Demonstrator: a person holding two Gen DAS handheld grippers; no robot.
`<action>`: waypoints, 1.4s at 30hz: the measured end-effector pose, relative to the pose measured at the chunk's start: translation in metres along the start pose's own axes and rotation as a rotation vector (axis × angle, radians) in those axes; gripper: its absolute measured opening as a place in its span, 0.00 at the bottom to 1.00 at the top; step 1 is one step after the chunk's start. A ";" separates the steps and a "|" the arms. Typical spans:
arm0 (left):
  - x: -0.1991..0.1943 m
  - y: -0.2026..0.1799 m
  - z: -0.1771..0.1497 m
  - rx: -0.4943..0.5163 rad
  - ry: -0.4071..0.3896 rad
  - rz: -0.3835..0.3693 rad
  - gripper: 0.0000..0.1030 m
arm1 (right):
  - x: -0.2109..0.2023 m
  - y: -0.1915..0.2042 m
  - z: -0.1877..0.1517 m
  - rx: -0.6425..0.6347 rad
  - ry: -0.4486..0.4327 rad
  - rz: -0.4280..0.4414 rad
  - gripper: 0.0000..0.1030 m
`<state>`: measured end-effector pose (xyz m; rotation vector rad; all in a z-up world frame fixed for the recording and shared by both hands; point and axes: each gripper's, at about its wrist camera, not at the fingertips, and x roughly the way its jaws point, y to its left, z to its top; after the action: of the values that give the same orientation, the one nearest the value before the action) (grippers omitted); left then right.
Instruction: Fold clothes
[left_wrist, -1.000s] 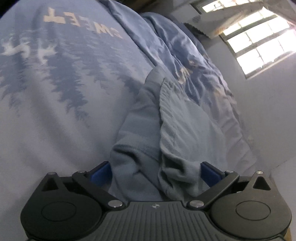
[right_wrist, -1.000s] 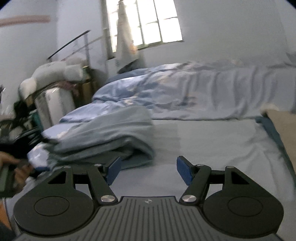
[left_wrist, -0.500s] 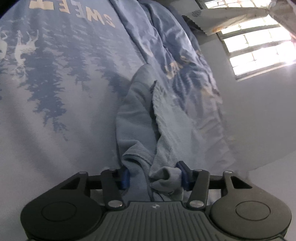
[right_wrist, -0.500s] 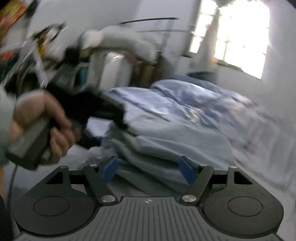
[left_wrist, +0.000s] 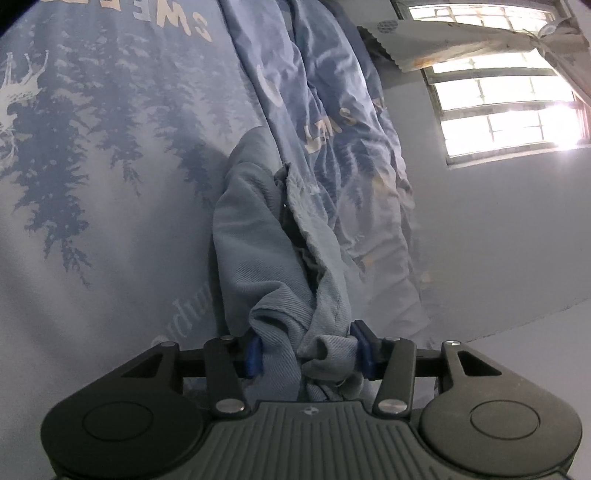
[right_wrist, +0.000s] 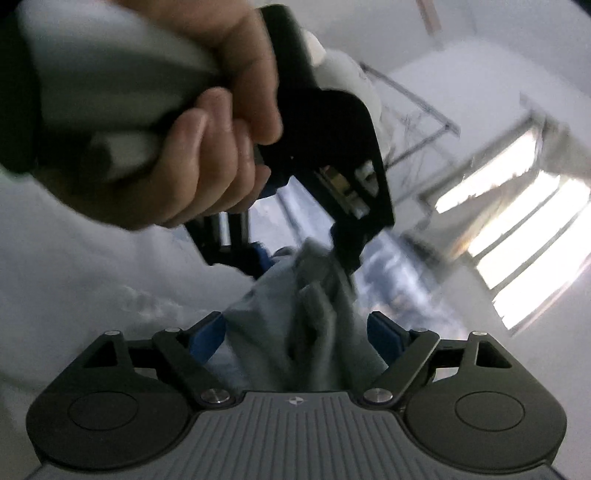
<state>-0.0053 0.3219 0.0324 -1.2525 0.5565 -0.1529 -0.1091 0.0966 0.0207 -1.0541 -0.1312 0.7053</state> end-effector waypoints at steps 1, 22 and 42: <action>0.000 0.000 0.000 0.000 0.002 0.003 0.44 | 0.002 0.002 -0.002 -0.024 -0.005 -0.001 0.87; -0.012 0.007 0.006 0.049 -0.063 0.027 0.77 | 0.038 -0.012 -0.037 0.144 0.076 0.149 0.32; 0.006 0.007 0.000 -0.023 -0.010 -0.063 0.87 | 0.032 -0.034 -0.029 0.184 0.065 0.207 0.30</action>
<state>-0.0015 0.3221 0.0246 -1.2933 0.5115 -0.1931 -0.0561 0.0838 0.0275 -0.9202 0.0992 0.8525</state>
